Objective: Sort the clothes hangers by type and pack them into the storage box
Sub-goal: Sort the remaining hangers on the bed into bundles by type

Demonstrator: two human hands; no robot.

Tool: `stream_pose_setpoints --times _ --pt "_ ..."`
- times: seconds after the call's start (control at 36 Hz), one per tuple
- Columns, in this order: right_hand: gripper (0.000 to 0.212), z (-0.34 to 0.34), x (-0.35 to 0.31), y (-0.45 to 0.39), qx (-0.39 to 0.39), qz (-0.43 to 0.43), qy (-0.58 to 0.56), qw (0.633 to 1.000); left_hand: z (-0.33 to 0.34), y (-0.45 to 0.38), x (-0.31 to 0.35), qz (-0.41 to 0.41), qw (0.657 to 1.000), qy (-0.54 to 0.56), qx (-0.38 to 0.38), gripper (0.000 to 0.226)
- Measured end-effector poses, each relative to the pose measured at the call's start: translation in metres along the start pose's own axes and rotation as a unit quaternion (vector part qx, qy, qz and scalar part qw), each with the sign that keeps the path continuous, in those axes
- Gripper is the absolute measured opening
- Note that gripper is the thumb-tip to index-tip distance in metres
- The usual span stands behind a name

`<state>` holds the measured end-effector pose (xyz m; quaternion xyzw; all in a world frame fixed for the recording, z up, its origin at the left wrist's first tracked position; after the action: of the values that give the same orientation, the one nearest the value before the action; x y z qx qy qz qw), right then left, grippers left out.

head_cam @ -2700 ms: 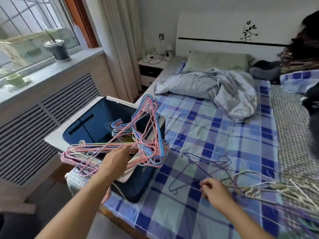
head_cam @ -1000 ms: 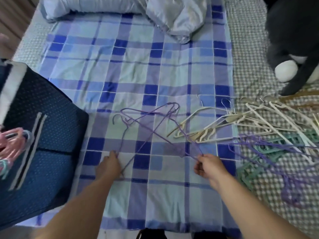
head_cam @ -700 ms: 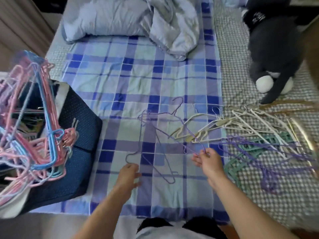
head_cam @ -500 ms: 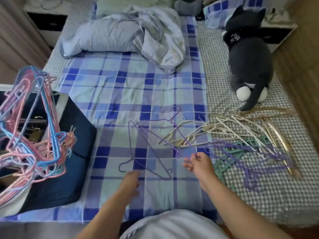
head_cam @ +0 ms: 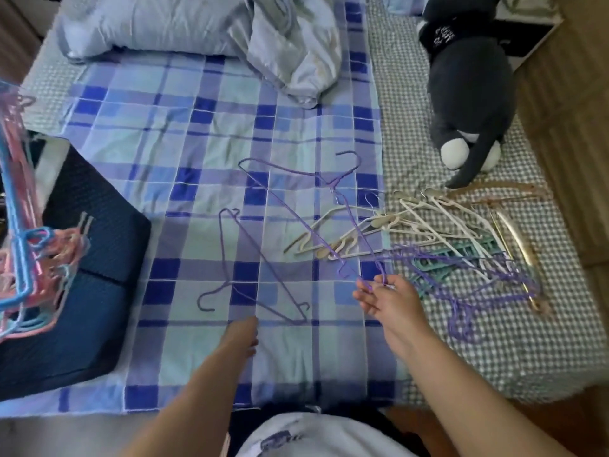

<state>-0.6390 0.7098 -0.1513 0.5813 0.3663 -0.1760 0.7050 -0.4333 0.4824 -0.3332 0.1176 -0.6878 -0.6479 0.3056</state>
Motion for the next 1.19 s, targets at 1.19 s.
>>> stream_pose_setpoints --times 1.19 --pt "0.022 -0.159 -0.062 -0.060 -0.077 -0.097 0.204 0.971 0.147 0.233 0.131 0.110 0.953 -0.113 -0.259 0.029"
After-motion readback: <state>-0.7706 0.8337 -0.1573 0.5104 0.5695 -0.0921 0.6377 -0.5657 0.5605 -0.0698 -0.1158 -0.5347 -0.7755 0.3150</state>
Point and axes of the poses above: each hand's wrist, its own y-axis away from the middle knuckle, its own z-axis out of the palm, x = y × z, the point moved 7 cm from there along -y, towards the middle knuckle, and after that the axes turned 13 degrees about -x, right-handed, at the moved point
